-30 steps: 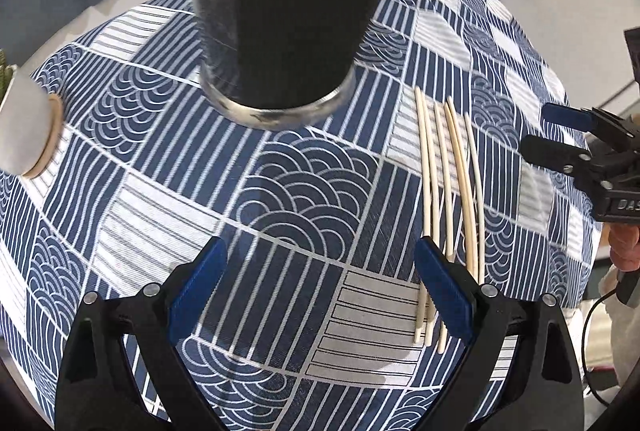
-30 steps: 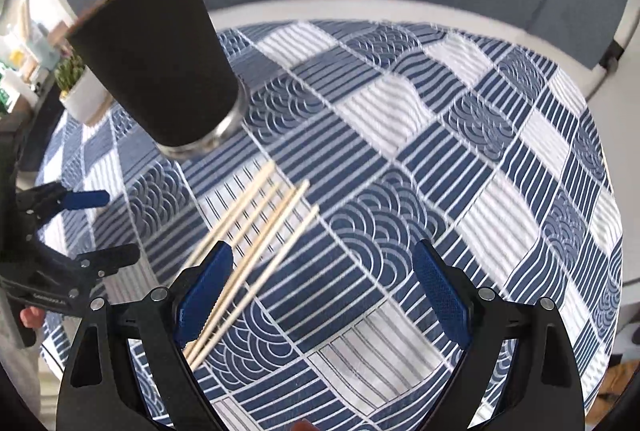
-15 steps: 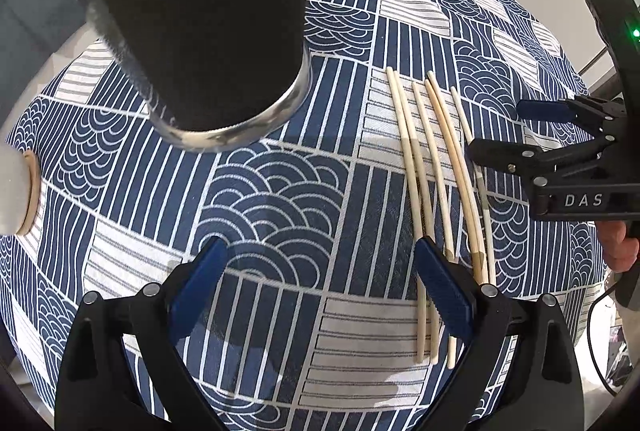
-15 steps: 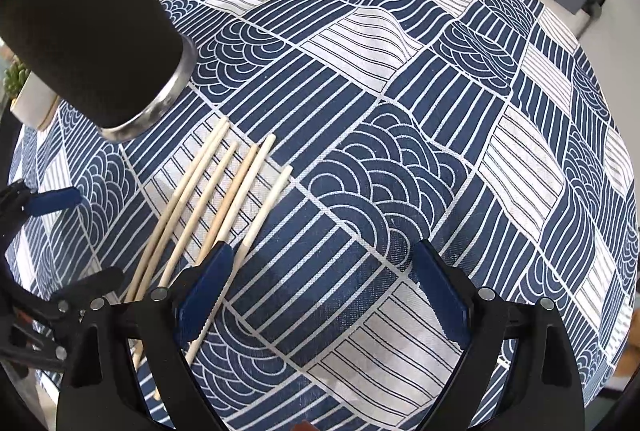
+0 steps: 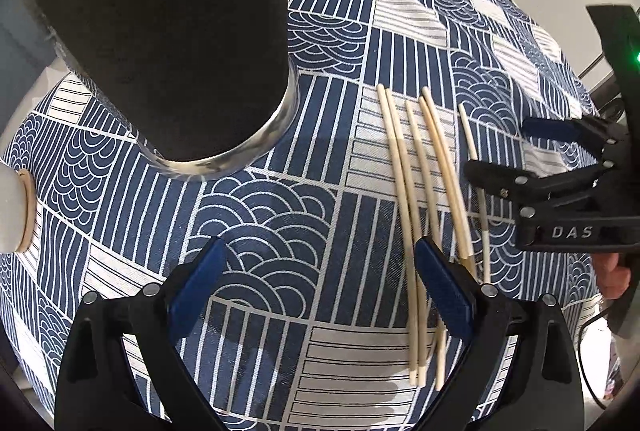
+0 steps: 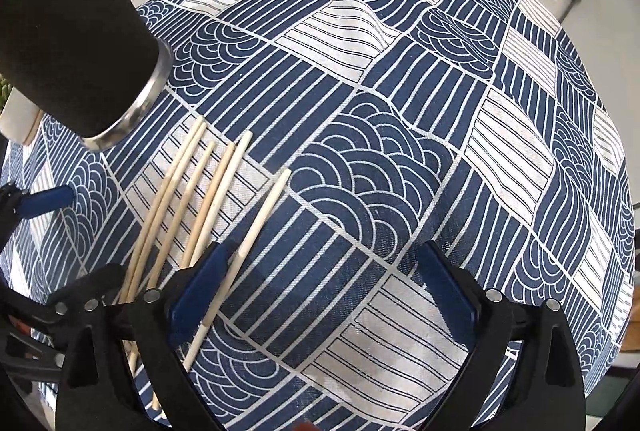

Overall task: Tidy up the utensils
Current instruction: 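Move both grippers down toward the loose wooden sticks beside the cup, then close the left gripper on a loose stick while the right gripper closes on another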

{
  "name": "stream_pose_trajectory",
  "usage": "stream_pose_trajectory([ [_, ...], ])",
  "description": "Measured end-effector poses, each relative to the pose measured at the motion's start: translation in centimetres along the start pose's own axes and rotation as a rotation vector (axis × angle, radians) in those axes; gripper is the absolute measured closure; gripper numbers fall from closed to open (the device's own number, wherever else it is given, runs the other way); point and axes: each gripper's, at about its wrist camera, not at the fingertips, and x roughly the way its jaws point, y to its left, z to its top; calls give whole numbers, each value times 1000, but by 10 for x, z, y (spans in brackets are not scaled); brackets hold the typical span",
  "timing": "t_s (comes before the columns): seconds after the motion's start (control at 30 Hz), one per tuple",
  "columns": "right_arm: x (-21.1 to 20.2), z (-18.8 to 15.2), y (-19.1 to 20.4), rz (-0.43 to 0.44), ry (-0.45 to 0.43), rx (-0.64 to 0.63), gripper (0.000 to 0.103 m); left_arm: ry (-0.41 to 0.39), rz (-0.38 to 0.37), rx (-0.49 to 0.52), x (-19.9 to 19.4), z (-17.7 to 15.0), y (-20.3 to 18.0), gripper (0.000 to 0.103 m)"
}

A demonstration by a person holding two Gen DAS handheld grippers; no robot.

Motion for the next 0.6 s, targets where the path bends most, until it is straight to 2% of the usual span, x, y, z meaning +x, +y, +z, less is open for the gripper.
stream_pose_trajectory([
  [0.1,0,0,-1,-1,-1,3,9,14,45,18,2,-2,-1,10],
  [0.43,10,10,-14,-4,48,32,7,29,49,18,9,7,-9,7],
  [0.6,16,23,-14,-5,86,33,6,59,97,48,18,13,-19,4],
])
